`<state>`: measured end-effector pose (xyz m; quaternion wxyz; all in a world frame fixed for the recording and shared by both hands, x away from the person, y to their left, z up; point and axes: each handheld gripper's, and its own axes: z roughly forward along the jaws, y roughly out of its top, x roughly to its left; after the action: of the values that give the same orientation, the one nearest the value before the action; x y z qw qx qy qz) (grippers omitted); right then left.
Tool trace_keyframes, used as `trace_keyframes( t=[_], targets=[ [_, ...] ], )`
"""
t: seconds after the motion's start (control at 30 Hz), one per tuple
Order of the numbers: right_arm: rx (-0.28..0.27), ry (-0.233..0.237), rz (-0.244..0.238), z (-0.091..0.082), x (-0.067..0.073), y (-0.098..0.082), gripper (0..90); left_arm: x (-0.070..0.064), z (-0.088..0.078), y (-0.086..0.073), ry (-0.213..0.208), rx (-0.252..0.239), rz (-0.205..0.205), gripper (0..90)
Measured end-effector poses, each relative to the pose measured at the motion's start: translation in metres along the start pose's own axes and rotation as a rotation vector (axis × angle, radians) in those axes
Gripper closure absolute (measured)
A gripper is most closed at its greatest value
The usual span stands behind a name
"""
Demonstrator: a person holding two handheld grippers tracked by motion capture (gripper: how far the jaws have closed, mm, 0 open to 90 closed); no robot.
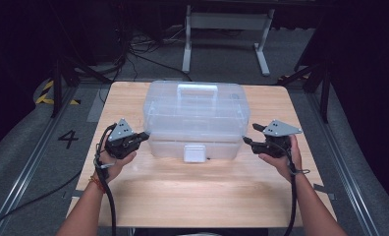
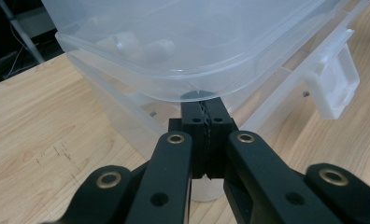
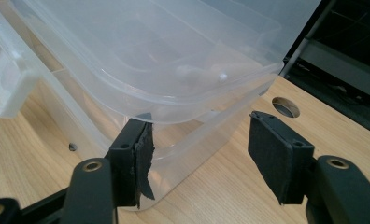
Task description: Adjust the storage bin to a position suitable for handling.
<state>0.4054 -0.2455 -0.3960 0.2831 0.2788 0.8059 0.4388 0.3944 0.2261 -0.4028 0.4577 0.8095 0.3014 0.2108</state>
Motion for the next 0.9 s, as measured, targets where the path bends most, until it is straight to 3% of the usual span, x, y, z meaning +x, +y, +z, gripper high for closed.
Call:
trace_keyframes(
  t=[0.47, 0.9],
  targets=[
    [-0.081, -0.037, 0.011, -0.005, 0.000, 0.005, 44.7, 0.001, 0.001, 0.000, 0.001, 0.003, 0.005, 89.3],
    [-0.152, -0.074, 0.011, -0.011, 0.001, 0.021, 46.8, 0.003, 0.001, -0.001, -0.003, 0.001, 0.006, 88.8]
  ],
)
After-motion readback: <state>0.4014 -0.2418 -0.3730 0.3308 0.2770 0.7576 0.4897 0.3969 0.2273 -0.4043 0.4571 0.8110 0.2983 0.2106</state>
